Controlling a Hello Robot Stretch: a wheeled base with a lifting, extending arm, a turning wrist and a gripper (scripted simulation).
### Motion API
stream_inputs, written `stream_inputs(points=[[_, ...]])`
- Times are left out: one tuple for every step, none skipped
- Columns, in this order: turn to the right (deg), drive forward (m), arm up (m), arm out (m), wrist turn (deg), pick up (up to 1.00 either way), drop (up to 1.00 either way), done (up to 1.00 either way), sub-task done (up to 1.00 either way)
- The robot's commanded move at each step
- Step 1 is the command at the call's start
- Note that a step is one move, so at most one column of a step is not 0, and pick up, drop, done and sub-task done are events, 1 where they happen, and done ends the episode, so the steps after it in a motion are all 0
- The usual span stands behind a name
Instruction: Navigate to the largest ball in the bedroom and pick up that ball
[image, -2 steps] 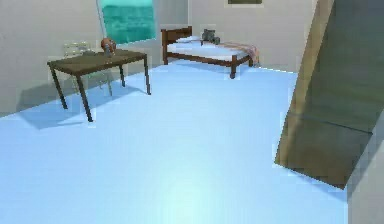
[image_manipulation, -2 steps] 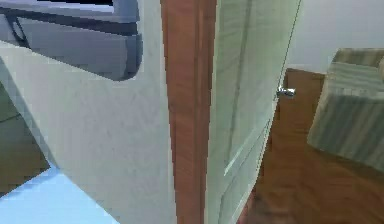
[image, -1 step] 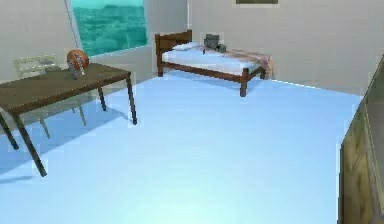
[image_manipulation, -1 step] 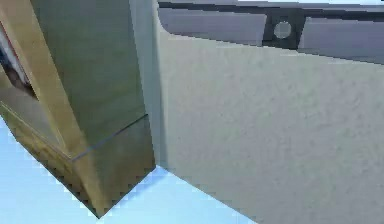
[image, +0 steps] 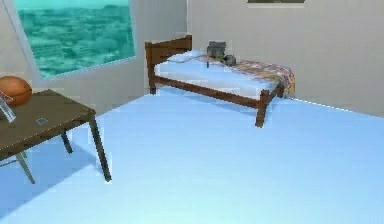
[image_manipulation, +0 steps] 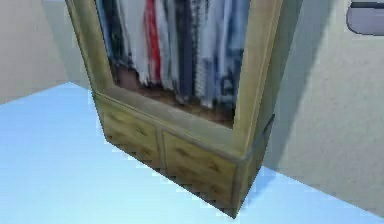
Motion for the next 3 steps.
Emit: stream_inputs(points=[[0.0, 1.0, 0.0, 0.0, 0.0, 0.0, 0.0, 0.0, 0.0], [3.0, 0.0, 0.0, 0.0, 0.0, 0.0, 0.0, 0.0, 0.0], [0.0, 1.0, 0.0, 0.0, 0.0, 0.0, 0.0, 0.0, 0.0]])
